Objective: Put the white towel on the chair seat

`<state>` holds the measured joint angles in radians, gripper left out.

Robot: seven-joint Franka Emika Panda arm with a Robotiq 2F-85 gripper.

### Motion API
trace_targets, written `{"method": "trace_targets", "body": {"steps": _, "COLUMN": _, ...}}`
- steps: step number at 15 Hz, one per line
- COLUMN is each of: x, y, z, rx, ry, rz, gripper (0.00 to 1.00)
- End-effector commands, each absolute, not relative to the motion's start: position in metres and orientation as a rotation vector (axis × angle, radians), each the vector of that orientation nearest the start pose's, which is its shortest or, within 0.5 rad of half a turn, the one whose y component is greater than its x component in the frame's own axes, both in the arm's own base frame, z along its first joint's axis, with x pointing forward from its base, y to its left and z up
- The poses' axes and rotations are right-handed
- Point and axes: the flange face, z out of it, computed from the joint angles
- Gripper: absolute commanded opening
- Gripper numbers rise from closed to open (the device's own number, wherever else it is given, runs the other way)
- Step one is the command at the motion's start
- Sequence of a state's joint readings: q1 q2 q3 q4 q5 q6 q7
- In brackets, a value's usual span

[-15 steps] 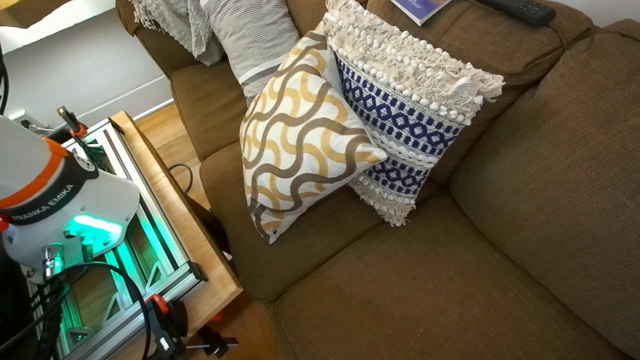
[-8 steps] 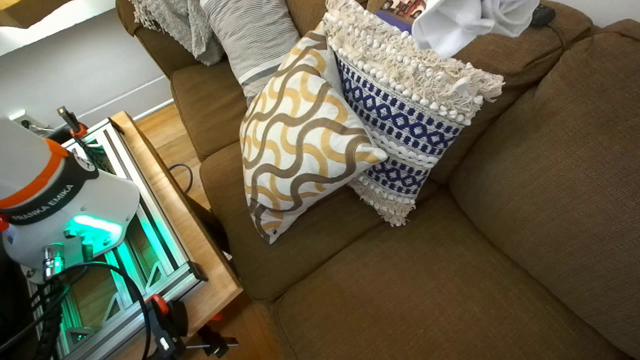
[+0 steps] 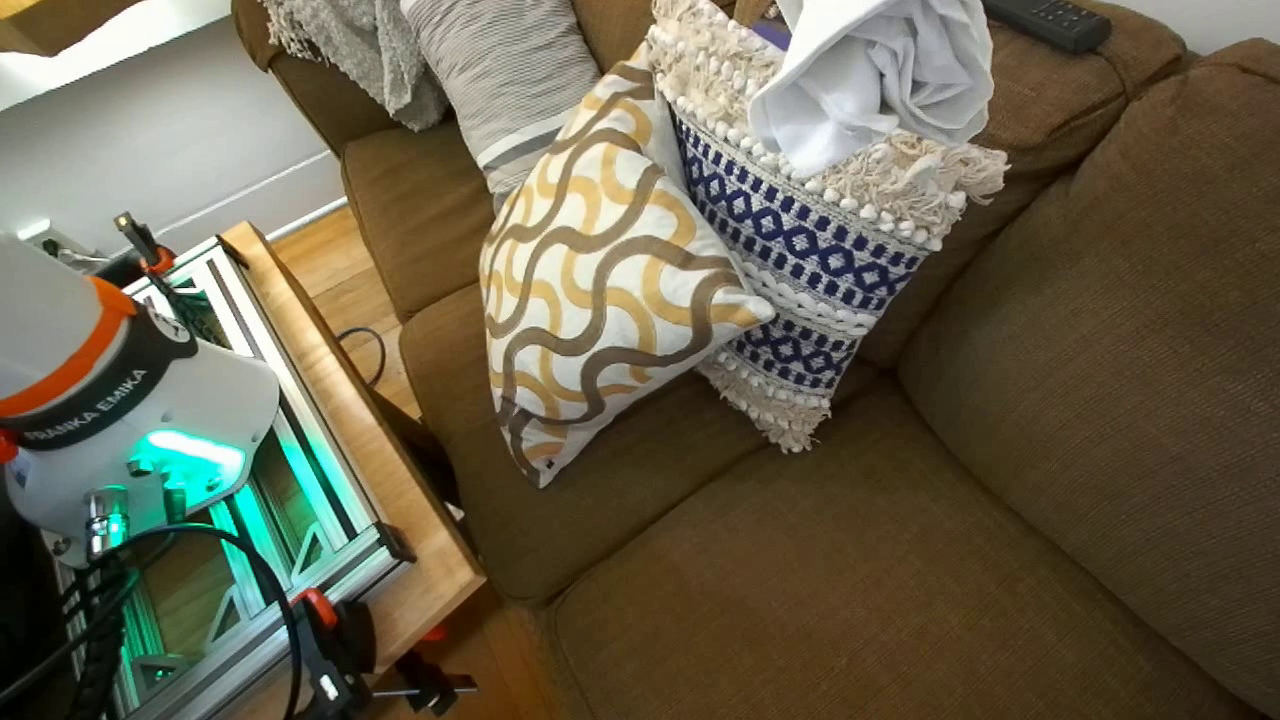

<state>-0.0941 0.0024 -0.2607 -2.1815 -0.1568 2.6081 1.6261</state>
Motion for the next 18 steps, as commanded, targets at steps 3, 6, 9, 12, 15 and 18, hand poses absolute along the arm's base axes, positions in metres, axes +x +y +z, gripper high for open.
{"method": "trace_targets", "body": {"steps": 3, "x": 0.505, "y": -0.262, "z": 0.380, "rx": -1.470, "ry": 2.631, "rz": -0.555, "gripper": 0.03}}
{"method": "trace_targets", "body": {"steps": 6, "x": 0.464, "y": -0.318, "z": 0.336, "rx": -1.297, "ry": 2.810, "rz": -0.470, "gripper": 0.03}}
{"method": "trace_targets", "body": {"steps": 9, "x": 0.438, "y": -0.361, "z": 0.278, "rx": -1.115, "ry": 2.975, "rz": -0.372, "gripper": 0.03}}
{"method": "trace_targets", "body": {"steps": 12, "x": 0.414, "y": -0.389, "z": 0.206, "rx": -0.959, "ry": 3.120, "rz": -0.172, "gripper": 0.03}}
{"method": "trace_targets", "body": {"steps": 15, "x": 0.407, "y": -0.380, "z": 0.202, "rx": -0.963, "ry": 3.113, "rz": -0.130, "gripper": 0.12}}
{"method": "trace_targets", "body": {"steps": 18, "x": 0.413, "y": -0.383, "z": 0.179, "rx": -0.948, "ry": 3.135, "rz": -0.097, "gripper": 0.03}}
